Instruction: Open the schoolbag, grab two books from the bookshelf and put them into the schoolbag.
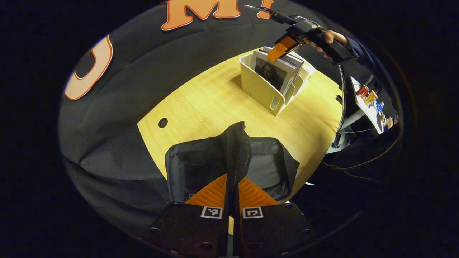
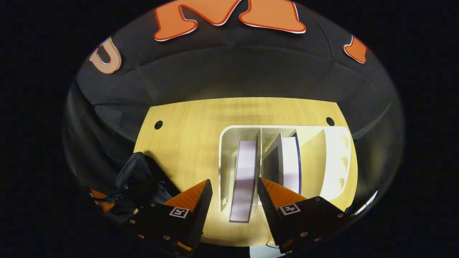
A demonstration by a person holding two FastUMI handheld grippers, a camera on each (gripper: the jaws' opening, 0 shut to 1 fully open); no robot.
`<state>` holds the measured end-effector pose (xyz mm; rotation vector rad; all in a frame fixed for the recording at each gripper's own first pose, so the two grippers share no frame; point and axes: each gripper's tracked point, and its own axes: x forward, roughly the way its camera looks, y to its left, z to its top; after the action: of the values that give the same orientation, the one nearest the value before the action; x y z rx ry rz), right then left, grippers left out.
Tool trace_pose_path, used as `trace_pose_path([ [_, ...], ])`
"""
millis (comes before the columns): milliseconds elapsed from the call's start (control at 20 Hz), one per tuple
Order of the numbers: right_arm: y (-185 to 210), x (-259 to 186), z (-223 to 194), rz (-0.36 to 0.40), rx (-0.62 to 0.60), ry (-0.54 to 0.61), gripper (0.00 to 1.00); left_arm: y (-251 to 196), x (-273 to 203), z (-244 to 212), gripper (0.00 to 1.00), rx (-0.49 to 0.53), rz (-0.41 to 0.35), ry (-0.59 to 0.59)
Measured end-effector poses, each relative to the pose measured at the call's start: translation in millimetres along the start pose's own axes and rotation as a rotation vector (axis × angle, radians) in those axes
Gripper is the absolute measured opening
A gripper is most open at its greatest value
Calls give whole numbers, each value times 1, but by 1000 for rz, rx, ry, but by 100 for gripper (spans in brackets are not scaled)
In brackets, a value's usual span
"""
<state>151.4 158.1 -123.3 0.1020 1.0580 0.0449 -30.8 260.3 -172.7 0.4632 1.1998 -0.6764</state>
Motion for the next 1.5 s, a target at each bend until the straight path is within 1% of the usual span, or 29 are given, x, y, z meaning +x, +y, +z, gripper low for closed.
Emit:
trace_pose_path([
  [50,-1,4,-1,-9,9,22,70,-1,0,0,6,-5,-4,2],
  [200,-2,19,-8,-22,20,100,62,-2,3,0,6,-4,-13,4],
  [300,-5,25,-13,-57,19,133,54,-2,5,1,6,-5,-14,6],
  [350,-6,26,-18,-67,26,159,45,-2,7,1,6,-9,-19,7],
  [400,-5,28,-21,-58,35,181,40,-3,8,0,6,-12,-21,10],
  [500,-7,26,-23,-72,53,206,37,-3,12,-4,6,-3,-23,23],
  [550,-9,23,-24,-84,53,214,27,-4,14,-5,6,3,-24,26],
  [600,-10,19,-25,-89,53,213,34,-5,15,-4,6,7,-27,28],
  [750,-13,2,-30,-92,43,203,31,-7,16,-6,6,9,-31,27],
  [950,-15,-35,-47,-68,-2,186,29,-9,16,-8,7,5,-30,29],
  [1050,-19,-55,-58,-88,-28,162,30,-9,17,-12,6,21,-16,36],
  [1250,-21,-99,-83,-63,-45,136,29,-16,22,-20,6,42,-18,63],
  [1350,-17,-118,-95,-32,-30,127,29,-17,24,-19,6,43,-22,69],
  [1500,-16,-139,-115,-6,-34,120,29,-19,24,-19,7,48,-25,74],
])
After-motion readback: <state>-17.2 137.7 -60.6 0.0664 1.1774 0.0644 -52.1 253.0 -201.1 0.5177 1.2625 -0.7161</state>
